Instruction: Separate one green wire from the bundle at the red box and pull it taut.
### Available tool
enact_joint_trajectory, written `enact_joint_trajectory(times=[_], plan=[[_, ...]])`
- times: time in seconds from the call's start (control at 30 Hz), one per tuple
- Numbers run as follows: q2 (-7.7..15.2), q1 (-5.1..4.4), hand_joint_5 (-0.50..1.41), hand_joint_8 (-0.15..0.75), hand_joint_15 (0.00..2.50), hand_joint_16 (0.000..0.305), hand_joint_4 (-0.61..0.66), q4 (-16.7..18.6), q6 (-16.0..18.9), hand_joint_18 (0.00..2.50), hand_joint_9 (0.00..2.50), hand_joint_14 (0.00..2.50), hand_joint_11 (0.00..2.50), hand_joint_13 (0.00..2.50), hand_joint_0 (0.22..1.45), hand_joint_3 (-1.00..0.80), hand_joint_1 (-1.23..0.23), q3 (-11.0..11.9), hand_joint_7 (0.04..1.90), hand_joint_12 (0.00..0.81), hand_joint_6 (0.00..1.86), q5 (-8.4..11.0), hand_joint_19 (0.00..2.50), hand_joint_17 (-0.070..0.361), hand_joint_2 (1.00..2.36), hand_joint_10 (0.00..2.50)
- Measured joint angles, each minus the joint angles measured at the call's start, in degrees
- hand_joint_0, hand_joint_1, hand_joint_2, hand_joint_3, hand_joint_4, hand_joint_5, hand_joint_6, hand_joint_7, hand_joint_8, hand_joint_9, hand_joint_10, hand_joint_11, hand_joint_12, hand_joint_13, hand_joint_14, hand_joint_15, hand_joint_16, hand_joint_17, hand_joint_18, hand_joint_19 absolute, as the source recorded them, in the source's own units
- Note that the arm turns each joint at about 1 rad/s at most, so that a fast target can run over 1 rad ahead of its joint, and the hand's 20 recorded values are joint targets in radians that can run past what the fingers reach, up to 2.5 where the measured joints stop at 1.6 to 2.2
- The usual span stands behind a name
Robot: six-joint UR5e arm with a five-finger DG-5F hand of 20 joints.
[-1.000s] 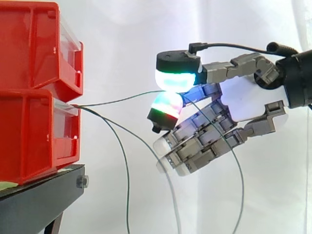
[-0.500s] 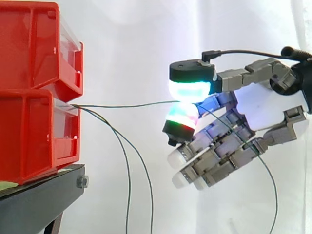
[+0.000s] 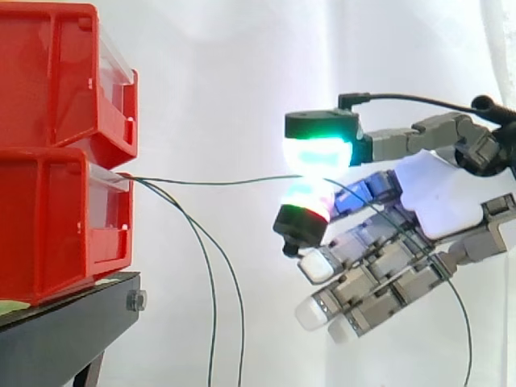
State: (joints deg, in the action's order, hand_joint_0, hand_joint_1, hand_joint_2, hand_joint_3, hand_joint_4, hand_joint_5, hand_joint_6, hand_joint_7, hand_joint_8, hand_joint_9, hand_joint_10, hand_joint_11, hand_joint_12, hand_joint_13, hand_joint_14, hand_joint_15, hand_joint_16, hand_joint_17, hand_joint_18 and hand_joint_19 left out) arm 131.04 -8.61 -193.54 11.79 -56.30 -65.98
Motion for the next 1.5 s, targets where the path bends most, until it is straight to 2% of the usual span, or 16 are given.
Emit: enact_joint_trajectory(times=[0.1, 0.23, 0.37, 0.73, 0.8, 0.97, 1.13, 1.3, 1.4, 1.5], plan=[[0.0, -0.04, -0.12, 0.289, 0.29, 0.064, 0.04, 0.75, 3.06, 0.39, 0.95, 0.01, 0.56, 0.58, 0.6, -0.01, -0.81, -1.77, 1.35, 0.389, 0.87, -0.29, 0.19, 0.144, 1.02, 0.02], [0.0, -0.23, -0.11, 0.292, 0.29, 0.064, 0.04, 3.61, 7.42, 0.4, 0.95, 0.01, 0.56, 0.58, 0.6, -0.01, -0.81, -4.58, 1.35, 0.391, 0.87, -0.62, 0.19, 0.144, 1.02, 0.02], [0.0, -0.39, -0.11, 0.291, 0.29, 0.064, 0.04, 7.14, 9.4, 0.4, 0.95, 0.01, 0.55, 0.59, 0.6, 0.0, -0.81, -6.88, 1.34, 0.394, 0.87, -0.71, 0.2, 0.145, 1.02, 0.02], [0.03, -0.86, -0.11, 0.294, 0.34, 0.065, 0.04, 14.03, 9.54, 0.44, 1.01, 0.01, 0.66, 0.65, 0.61, -0.01, -0.81, -10.34, 1.34, 0.399, 0.87, -0.73, 0.23, 0.146, 1.02, 0.02], [0.04, -0.93, -0.12, 0.307, 0.43, 0.065, 0.05, 15.04, 9.51, 0.47, 1.11, 0.02, 0.88, 0.72, 0.61, -0.01, -0.8, -11.03, 1.34, 0.399, 0.87, -0.73, 0.26, 0.146, 1.02, 0.02], [0.03, -1.14, -0.12, 0.308, 0.47, 0.065, 0.05, 17.79, 9.48, 0.51, 1.17, 0.02, 0.99, 0.76, 0.61, -0.02, -0.8, -13.04, 1.34, 0.402, 0.87, -0.73, 0.27, 0.145, 1.02, 0.03], [0.03, -1.29, -0.12, 0.312, 0.74, 0.063, 0.05, 19.81, 9.35, 0.67, 1.2, 0.03, 1.14, 0.94, 0.61, -0.02, -0.79, -13.67, 1.33, 0.412, 0.87, -0.7, 0.4, 0.141, 1.02, 0.02], [0.06, -1.31, -0.12, 0.317, 1.06, 0.059, 0.05, 20.21, 9.25, 0.79, 1.2, 0.03, 1.18, 1.08, 0.61, -0.03, -0.79, -13.72, 1.32, 0.422, 0.87, -0.72, 0.57, 0.134, 1.02, 0.02], [0.06, -1.35, -0.13, 0.314, 1.24, 0.056, 0.05, 20.18, 9.17, 0.9, 1.21, 0.03, 1.23, 1.15, 0.61, -0.03, -0.79, -13.73, 1.32, 0.411, 0.87, -0.71, 0.76, 0.127, 1.02, 0.02], [0.06, -1.39, -0.13, 0.318, 1.37, 0.055, 0.06, 20.12, 9.09, 0.95, 1.23, 0.02, 1.31, 1.21, 0.62, -0.04, -0.78, -13.74, 1.32, 0.393, 0.87, -0.67, 0.84, 0.125, 1.02, 0.02]])
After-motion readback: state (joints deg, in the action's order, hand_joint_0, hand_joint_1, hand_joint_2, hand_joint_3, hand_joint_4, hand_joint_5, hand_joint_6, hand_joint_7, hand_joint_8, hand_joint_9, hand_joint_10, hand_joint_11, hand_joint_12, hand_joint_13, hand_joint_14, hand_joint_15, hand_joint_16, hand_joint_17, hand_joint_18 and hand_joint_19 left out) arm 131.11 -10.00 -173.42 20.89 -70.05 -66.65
